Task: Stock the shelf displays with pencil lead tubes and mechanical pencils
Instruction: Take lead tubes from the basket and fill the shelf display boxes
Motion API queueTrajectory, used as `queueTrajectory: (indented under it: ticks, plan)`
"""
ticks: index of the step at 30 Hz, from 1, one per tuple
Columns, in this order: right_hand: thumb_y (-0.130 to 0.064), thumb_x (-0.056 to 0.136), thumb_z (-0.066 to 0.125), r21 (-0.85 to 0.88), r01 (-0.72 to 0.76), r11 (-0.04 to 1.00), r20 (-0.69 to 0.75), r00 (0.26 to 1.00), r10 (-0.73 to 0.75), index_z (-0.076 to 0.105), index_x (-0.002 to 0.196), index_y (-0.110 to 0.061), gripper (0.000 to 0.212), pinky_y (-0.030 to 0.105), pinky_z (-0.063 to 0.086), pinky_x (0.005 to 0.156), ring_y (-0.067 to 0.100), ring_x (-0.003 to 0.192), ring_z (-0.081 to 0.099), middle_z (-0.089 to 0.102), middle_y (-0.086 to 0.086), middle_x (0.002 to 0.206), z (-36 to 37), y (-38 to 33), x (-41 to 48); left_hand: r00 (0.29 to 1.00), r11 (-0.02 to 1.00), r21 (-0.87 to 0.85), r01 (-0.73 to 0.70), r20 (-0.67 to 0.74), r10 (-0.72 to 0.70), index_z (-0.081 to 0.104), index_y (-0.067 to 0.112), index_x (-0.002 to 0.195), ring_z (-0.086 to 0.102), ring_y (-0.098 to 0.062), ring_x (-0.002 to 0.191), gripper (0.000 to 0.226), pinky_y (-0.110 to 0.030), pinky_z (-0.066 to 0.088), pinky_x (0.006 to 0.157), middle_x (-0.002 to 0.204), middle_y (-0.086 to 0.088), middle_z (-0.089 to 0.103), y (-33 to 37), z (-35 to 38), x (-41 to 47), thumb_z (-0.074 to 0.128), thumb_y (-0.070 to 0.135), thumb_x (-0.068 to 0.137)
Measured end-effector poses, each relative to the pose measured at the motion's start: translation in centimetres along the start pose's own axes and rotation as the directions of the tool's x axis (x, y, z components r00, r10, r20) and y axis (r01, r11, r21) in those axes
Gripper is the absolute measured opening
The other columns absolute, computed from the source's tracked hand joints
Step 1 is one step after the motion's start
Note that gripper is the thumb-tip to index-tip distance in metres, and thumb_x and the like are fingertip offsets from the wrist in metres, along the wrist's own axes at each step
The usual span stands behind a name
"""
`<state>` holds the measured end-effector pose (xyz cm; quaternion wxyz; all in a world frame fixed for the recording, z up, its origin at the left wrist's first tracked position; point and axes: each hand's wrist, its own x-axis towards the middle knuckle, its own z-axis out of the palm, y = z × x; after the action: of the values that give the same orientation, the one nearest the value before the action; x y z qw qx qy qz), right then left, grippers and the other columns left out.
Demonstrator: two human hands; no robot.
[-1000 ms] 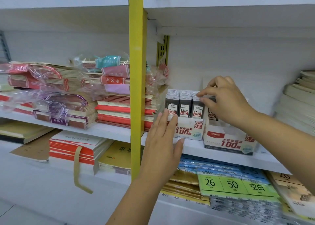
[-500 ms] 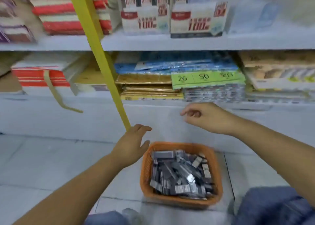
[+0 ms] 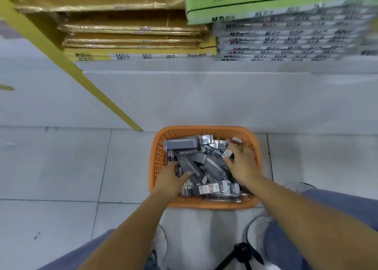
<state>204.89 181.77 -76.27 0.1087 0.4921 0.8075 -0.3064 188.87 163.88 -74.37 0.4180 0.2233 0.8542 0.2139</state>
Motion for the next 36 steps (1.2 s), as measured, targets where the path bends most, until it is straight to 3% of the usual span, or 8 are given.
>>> queueTrajectory:
  ticks: [4,9,14,18,24,27,31,36]
  plan:
    - [-0.051,0.096,0.047,-0.025,-0.036,0.999,0.021,0.999,0.036,0.028,0.148,-0.039,0.057,0.051,0.032,0.113,0.036,0.138,0.030,0.027,0.017,0.152,1.5,0.5,1.2,0.995,0.989,-0.134,0.069,-0.063,-0.078,0.061,0.015,0.124,0.066,-0.023,0.104,0.050,-0.039,0.054,0.090,0.115,-0.002,0.068,0.9,2.2,1.5,0.074,0.045,0.086]
    - [-0.030,0.085,0.071,0.206,-0.003,0.979,-0.119,0.992,0.028,0.047,0.135,-0.026,0.056,0.046,0.039,0.108,0.025,0.124,0.046,0.049,0.005,0.135,2.0,0.3,0.9,0.955,0.943,-0.274,0.190,-0.172,-0.243,0.053,0.009,0.133,0.065,-0.027,0.108,0.065,-0.040,0.054,0.094,0.121,-0.006,0.065,2.1,3.3,2.5,0.082,0.034,0.081]
    - [-0.007,0.071,0.083,0.491,-0.057,0.869,-0.088,0.989,0.115,0.035,0.141,-0.026,0.087,0.036,0.048,0.098,0.015,0.117,0.054,0.054,-0.003,0.130,1.0,-0.1,1.1,0.923,0.860,-0.441,0.258,-0.151,-0.354,0.054,0.007,0.133,0.057,-0.006,0.067,0.057,-0.014,0.044,0.050,0.085,0.009,0.059,1.9,3.5,2.5,0.081,0.018,0.083]
    - [-0.007,0.070,0.084,0.456,-0.131,0.880,0.064,0.991,0.115,0.020,0.151,-0.028,0.105,0.037,0.048,0.099,0.019,0.118,0.055,0.052,0.002,0.138,0.2,0.1,1.7,0.919,0.768,-0.566,0.298,-0.048,-0.392,0.060,0.011,0.131,0.066,-0.021,0.072,0.043,-0.047,0.061,0.075,0.099,-0.003,0.071,0.6,3.0,2.3,0.069,0.007,0.090]
    - [0.003,0.072,0.078,0.458,-0.112,0.882,0.075,0.993,0.087,0.025,0.147,-0.030,0.097,0.009,0.043,0.053,-0.005,0.079,0.052,0.048,-0.023,0.098,-0.3,0.4,2.0,0.924,0.717,-0.666,0.203,-0.112,-0.366,0.055,0.022,0.120,0.072,-0.023,0.086,0.032,-0.035,0.060,0.070,0.095,0.010,0.066,-0.9,2.4,1.4,0.066,0.010,0.092]
    - [0.003,0.077,0.074,0.486,-0.098,0.869,0.022,0.995,0.100,0.023,0.146,-0.033,0.093,0.009,0.044,0.052,-0.004,0.081,0.054,0.051,-0.016,0.104,-0.7,0.4,1.7,0.926,0.721,-0.667,0.186,-0.126,-0.355,0.052,0.022,0.116,0.073,-0.026,0.084,0.029,-0.045,0.062,0.080,0.097,0.004,0.066,-1.7,1.7,1.3,0.067,0.014,0.092]
    - [0.004,0.081,0.069,0.482,-0.037,0.875,-0.085,0.992,0.088,0.033,0.144,-0.022,0.078,0.010,0.044,0.053,-0.003,0.087,0.052,0.048,-0.011,0.122,-1.1,0.4,0.9,0.949,0.653,-0.751,0.097,-0.128,-0.288,0.060,0.032,0.108,0.075,-0.015,0.079,0.027,-0.028,0.059,0.060,0.088,0.006,0.075,-2.1,0.7,1.1,0.064,0.010,0.093]
    - [-0.006,0.088,0.063,0.360,0.010,0.933,0.111,0.992,-0.053,0.049,0.130,-0.025,0.049,0.008,0.037,0.052,-0.004,0.081,0.053,0.059,-0.002,0.129,-0.2,-1.1,0.0,0.945,0.647,-0.755,0.105,-0.127,-0.301,0.059,0.018,0.116,0.071,-0.013,0.076,0.031,-0.029,0.054,0.064,0.094,-0.003,0.073,-2.1,-0.4,1.7,0.069,0.017,0.087]
